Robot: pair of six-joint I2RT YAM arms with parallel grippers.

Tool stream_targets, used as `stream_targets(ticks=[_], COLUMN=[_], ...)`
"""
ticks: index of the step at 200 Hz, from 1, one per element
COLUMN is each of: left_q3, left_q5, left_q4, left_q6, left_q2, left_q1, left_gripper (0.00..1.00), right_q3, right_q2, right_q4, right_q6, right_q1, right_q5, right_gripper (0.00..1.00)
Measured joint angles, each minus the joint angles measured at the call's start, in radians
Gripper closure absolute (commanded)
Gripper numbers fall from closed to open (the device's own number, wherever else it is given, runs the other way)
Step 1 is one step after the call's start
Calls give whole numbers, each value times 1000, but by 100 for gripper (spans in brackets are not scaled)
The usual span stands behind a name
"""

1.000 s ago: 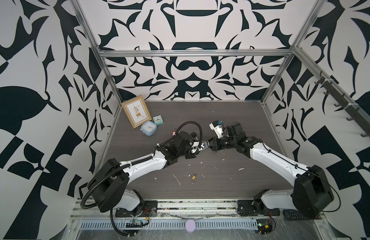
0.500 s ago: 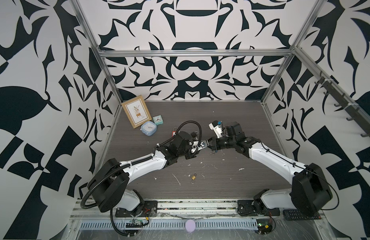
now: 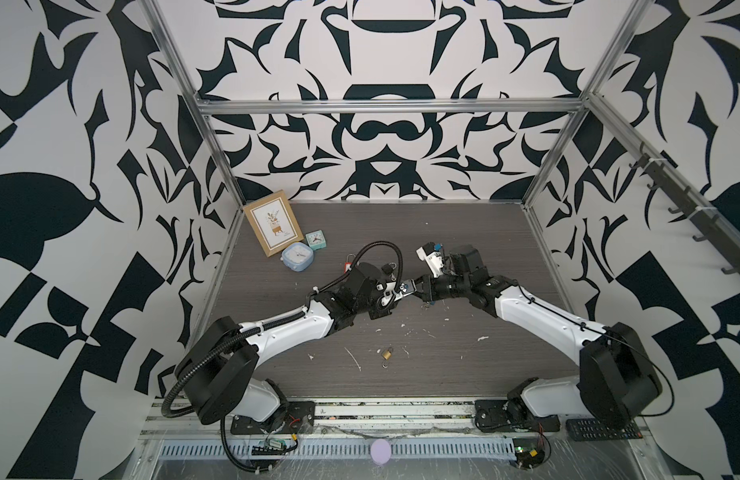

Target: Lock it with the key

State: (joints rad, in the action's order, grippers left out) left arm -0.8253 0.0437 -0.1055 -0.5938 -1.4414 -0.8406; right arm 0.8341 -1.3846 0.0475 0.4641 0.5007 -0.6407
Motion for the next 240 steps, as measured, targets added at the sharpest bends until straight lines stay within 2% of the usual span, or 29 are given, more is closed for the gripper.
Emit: stream_targets(ticks=[117, 169, 201, 240], left_q3=[-18, -18, -11, 69], left_q5=[-9, -16, -22, -28], left_q4=[39, 35, 12, -112], left_q6=[15, 64, 79, 116], left_q2=[-2, -6, -6, 7], left_q1=[31, 50, 51, 47], left_gripper=[100, 100, 100, 100], right_q3=[-4, -4, 6, 50], right_q2=[-79, -109, -105, -99], right_q4=[-140, -207, -197, -102], right_q6=[52, 69, 63, 27], right_q1=[33, 39, 40, 56], right_q5=[10, 19, 37, 73], right_gripper=[100, 100, 100, 100])
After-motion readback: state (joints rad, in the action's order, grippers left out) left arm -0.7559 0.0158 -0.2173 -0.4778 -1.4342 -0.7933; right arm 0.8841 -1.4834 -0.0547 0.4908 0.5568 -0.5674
